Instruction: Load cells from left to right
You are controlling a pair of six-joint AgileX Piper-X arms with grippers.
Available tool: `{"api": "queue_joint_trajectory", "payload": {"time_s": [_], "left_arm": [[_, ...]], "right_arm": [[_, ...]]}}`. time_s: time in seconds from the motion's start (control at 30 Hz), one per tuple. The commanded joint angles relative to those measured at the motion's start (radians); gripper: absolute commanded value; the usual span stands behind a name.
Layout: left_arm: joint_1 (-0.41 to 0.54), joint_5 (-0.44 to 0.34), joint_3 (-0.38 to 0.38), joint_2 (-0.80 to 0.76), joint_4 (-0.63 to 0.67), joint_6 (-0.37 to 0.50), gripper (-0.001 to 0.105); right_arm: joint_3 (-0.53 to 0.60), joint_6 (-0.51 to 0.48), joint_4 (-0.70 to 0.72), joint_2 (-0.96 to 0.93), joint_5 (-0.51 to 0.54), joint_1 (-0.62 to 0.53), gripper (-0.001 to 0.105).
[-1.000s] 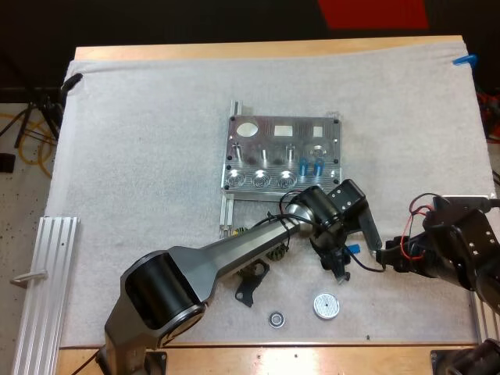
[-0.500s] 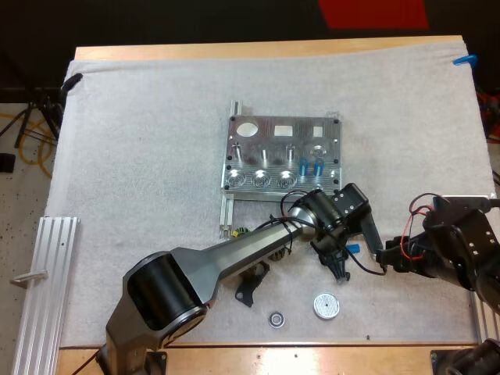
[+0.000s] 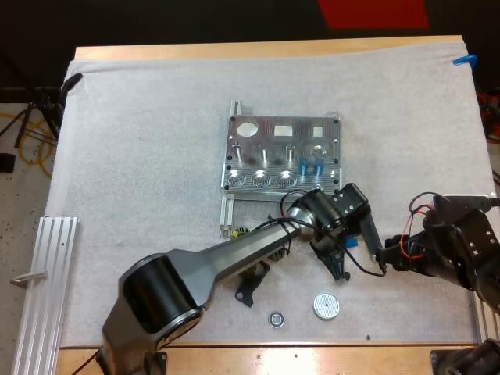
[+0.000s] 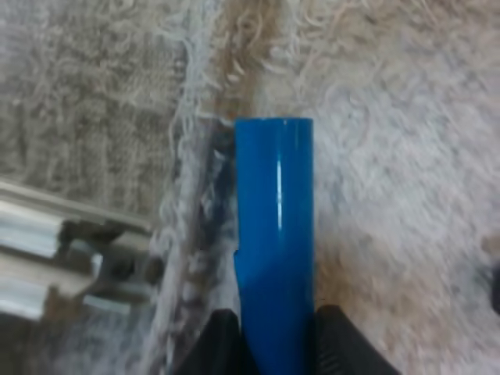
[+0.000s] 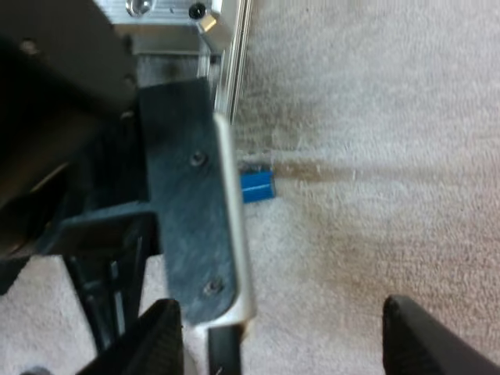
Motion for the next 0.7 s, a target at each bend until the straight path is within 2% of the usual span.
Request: {"api": "queue_joint_trajectory", "payload": {"time_s": [0.0, 0.1, 0.3, 0.4, 0.47, 0.67], "left_arm": [[-0.006, -0.010, -0.007, -0.039, 0.013, 0.003, 0.012], [-0.006, -0.018, -0.007, -0.087, 0.030, 0.010, 0.000], [0.011, -0.025, 0.009, -0.158, 0.058, 0.022, 0.000], [0.029, -0.029, 0.028, -0.192, 0.112, 0.029, 0.000], [0.041, -0.029, 0.051, -0.219, 0.126, 0.030, 0.000], [0.068, -0.029, 0.139, -0.358, 0.126, 0.039, 0.000]], "right_arm": [[-0.007, 0.002, -0.014, 0.000, 0.004, -0.001, 0.055], [-0.026, 0.017, -0.040, 0.000, 0.007, -0.001, 0.055], [-0.108, 0.017, -0.040, 0.000, 0.102, -0.007, 0.055], [-0.136, 0.015, -0.023, 0.000, 0.092, -0.062, 0.055], [-0.142, -0.013, -0.022, 0.000, 0.065, -0.122, 0.055], [-0.142, -0.159, -0.023, 0.015, -0.187, -0.343, 0.055]]}}
